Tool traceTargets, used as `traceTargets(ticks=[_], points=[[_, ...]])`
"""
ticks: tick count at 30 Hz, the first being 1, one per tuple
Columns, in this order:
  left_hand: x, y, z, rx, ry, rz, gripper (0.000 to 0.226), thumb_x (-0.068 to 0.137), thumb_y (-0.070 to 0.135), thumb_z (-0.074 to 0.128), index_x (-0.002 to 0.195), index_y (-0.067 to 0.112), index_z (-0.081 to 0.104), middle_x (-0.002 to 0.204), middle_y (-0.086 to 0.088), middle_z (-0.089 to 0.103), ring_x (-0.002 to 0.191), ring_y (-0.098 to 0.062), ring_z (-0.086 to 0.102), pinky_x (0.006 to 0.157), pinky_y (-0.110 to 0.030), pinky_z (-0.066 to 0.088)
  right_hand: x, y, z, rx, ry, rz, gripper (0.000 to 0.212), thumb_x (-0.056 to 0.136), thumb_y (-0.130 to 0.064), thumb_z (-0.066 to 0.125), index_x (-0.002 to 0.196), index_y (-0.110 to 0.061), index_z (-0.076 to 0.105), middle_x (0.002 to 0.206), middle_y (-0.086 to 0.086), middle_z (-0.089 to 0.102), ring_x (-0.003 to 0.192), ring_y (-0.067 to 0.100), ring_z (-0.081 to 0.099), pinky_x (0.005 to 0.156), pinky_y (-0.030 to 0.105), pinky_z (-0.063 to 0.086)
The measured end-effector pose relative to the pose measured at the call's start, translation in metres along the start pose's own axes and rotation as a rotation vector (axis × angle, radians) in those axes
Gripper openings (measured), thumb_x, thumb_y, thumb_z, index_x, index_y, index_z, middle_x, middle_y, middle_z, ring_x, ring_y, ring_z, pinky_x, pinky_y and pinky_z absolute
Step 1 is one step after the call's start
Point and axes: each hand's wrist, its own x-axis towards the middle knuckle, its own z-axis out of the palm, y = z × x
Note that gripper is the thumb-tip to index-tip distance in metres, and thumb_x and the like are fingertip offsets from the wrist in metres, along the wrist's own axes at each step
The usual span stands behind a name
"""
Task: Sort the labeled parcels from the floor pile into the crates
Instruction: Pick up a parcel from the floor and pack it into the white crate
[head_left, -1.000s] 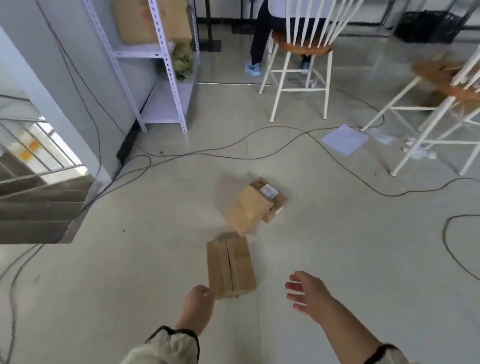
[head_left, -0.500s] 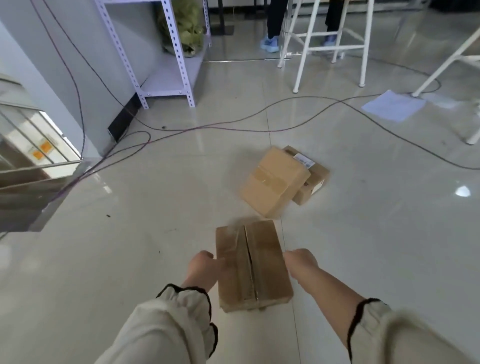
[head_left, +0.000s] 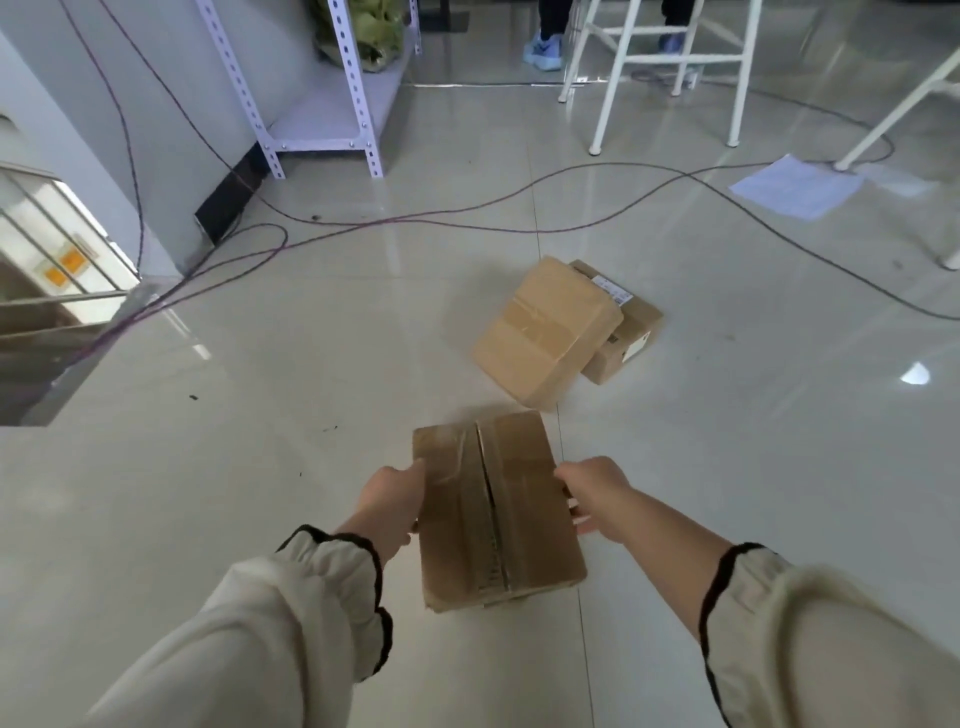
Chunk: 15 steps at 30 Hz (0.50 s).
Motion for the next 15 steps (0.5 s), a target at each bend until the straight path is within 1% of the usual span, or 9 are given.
traceTargets(ticks=[1,2,4,5,7,9,11,13,15], points=[[-0.002,0.003,-0.002,-0.074,-0.024,-0.024,0.044,0.096,0.041,0.041,0.109,0.003,0.056,0.101,-0.015,0.063,0.085,-0.032,0.063,0.072,-0.037,0.051,-0.001,-0.003,-0.004,0.019,-0.004,-0.035,0.017,0.089,-0.012,0.049,0.092,0.0,0.06,0.09,0.015,0.065,0.077,0.03,0.065,0.071,0.036,0.058],[-0.005,0.007,-0.004,-0.131,-0.041,-0.038,0.044,0.097,0.042,0.038,0.11,0.003,0.054,0.104,-0.014,0.061,0.088,-0.033,0.061,0.071,-0.036,0.049,-0.004,-0.008,-0.007,0.036,-0.004,-0.065,0.016,0.09,-0.012,0.048,0.083,-0.002,0.058,0.084,0.014,0.064,0.07,0.029,0.066,0.063,0.034,0.058],[-0.014,0.014,-0.008,-0.246,-0.056,-0.025,0.041,0.1,0.043,0.031,0.111,0.009,0.05,0.106,-0.013,0.058,0.093,-0.033,0.058,0.07,-0.036,0.05,-0.009,-0.013,-0.013,0.081,0.012,-0.108,0.022,0.092,-0.017,0.048,0.077,-0.003,0.056,0.08,0.014,0.063,0.065,0.028,0.066,0.056,0.031,0.056],[-0.017,0.018,-0.011,-0.314,-0.059,-0.005,0.042,0.101,0.044,0.027,0.112,0.011,0.05,0.105,-0.013,0.058,0.094,-0.033,0.059,0.07,-0.038,0.051,-0.009,-0.014,-0.015,0.106,0.023,-0.112,0.029,0.094,-0.023,0.047,0.079,-0.001,0.057,0.081,0.015,0.063,0.067,0.029,0.066,0.056,0.032,0.056],[-0.023,0.026,-0.017,-0.432,-0.047,0.034,0.047,0.102,0.044,0.022,0.106,0.01,0.053,0.097,-0.013,0.06,0.09,-0.031,0.06,0.069,-0.039,0.052,-0.01,-0.013,-0.018,0.2,0.038,-0.089,0.043,0.096,-0.038,0.045,0.081,0.001,0.058,0.084,0.016,0.064,0.074,0.031,0.066,0.064,0.037,0.058],[-0.024,0.028,-0.02,-0.518,-0.025,0.057,0.05,0.101,0.047,0.025,0.088,0.008,0.054,0.09,-0.011,0.06,0.087,-0.03,0.06,0.069,-0.039,0.052,-0.01,-0.01,-0.02,0.294,0.027,-0.073,0.048,0.095,-0.047,0.044,0.083,-0.003,0.059,0.084,0.015,0.065,0.078,0.031,0.066,0.071,0.041,0.058],[-0.021,0.023,-0.018,-0.499,-0.015,0.08,0.052,0.097,0.051,0.034,0.075,0.008,0.051,0.085,-0.009,0.06,0.089,-0.029,0.06,0.072,-0.041,0.052,-0.013,-0.009,-0.022,0.416,-0.073,-0.088,0.042,0.095,-0.051,0.044,0.086,-0.013,0.062,0.085,0.009,0.066,0.078,0.025,0.064,0.069,0.036,0.056],[-0.018,0.014,-0.017,-0.377,-0.047,0.065,0.05,0.093,0.055,0.042,0.082,0.009,0.059,0.086,-0.008,0.06,0.09,-0.029,0.06,0.077,-0.041,0.051,-0.015,-0.008,-0.026,0.44,-0.185,-0.102,0.039,0.093,-0.052,0.047,0.089,-0.017,0.063,0.086,0.004,0.064,0.078,0.019,0.061,0.068,0.029,0.053],[-0.015,0.006,-0.018,-0.371,-0.129,0.029,0.045,0.091,0.053,0.047,0.093,0.011,0.065,0.09,-0.008,0.061,0.087,-0.028,0.06,0.075,-0.038,0.053,-0.014,-0.003,-0.032,0.333,-0.261,-0.098,0.04,0.091,-0.051,0.05,0.096,-0.014,0.063,0.085,0.006,0.06,0.075,0.019,0.059,0.067,0.026,0.053]])
